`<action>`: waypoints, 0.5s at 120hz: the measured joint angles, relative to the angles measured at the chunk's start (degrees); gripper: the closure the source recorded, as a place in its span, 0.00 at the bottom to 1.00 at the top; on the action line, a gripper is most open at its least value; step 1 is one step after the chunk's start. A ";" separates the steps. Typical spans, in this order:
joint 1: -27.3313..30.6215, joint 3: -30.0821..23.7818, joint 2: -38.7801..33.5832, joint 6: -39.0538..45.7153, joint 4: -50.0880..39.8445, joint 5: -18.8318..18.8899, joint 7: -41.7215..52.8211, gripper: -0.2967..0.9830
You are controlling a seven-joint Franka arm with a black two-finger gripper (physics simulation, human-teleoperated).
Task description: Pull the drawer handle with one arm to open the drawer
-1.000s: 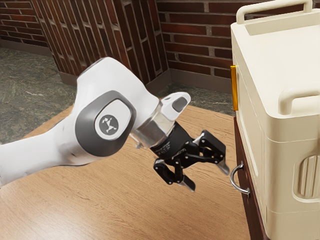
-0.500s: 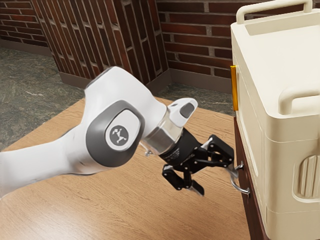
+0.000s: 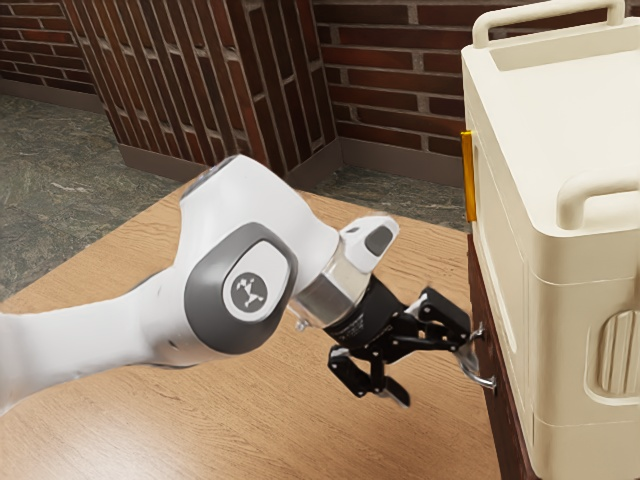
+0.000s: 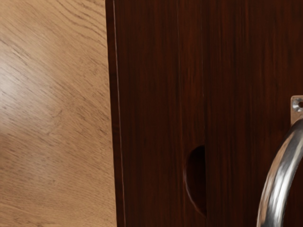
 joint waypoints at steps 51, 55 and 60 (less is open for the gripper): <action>1.06 1.31 -4.63 -0.99 -3.45 0.43 -0.26 0.23; 1.09 1.53 -4.93 -1.17 -3.78 0.47 -0.27 0.23; 1.10 1.79 -5.28 -1.35 -4.04 0.51 -0.27 0.23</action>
